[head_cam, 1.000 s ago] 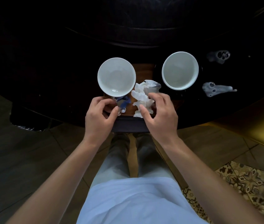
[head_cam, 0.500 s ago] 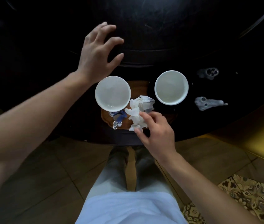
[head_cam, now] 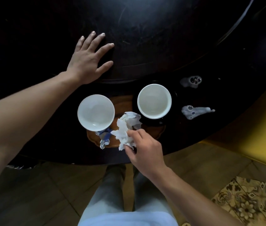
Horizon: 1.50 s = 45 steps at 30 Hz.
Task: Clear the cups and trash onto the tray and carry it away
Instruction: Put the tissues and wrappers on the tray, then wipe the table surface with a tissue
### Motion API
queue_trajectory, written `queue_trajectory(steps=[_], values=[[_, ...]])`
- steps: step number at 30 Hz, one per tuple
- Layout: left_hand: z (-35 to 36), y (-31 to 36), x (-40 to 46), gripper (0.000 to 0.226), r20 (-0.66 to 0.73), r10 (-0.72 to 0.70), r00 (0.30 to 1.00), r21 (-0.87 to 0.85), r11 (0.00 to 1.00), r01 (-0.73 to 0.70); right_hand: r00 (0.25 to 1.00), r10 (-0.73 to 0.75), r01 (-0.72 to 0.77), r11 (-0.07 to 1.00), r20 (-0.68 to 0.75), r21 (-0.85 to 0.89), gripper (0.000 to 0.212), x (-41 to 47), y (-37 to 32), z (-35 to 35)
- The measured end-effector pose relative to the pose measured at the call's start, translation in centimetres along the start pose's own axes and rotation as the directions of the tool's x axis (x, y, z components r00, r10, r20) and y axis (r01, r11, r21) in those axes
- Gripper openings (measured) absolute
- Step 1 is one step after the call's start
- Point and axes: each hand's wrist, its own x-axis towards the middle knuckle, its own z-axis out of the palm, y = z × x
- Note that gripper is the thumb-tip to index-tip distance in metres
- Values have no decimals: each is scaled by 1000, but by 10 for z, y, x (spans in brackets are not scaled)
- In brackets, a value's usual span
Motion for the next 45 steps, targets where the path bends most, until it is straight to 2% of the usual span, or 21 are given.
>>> queue_trajectory(steps=[5,8,11,15,18,21,26,33,37,40,42,45], values=[[1,7,4,67,-44,-16,999,28,999,17,999,-18,26,987,-49,160,33,-6,5,-30],[2,26,14,64,-136,11,991,26,1000,-8,990,8,35,955,-144,293,30,-9,10,-59],[2,59,41,62,-172,69,983,-2,998,-70,963,13,87,929,-268,360,31,-12,23,-95],[3,104,85,64,-147,138,980,-32,989,-144,925,84,25,960,-371,280,34,-6,72,-134],[10,127,114,67,-100,149,984,-63,986,-155,866,213,-151,974,-453,168,32,3,128,-150],[19,140,133,67,-63,94,994,-94,991,-100,783,293,-289,952,-548,96,26,12,183,-154],[27,145,135,70,-71,41,997,-53,998,-45,794,338,-362,931,-505,53,28,44,238,-153],[26,146,134,69,-49,1,999,-30,1000,-2,818,306,-334,942,-488,31,27,93,275,-156],[25,148,136,68,-67,-9,998,-45,999,6,841,306,-339,941,-446,5,28,98,278,-154],[27,150,136,68,-69,-6,998,-49,999,2,847,308,-378,922,-434,-84,32,94,272,-151],[27,152,137,68,-63,-7,998,-56,998,3,829,344,-434,893,-441,-119,29,90,267,-149],[24,152,139,68,-52,-4,999,-57,998,1,789,422,-506,858,-446,-84,26,80,255,-145]])
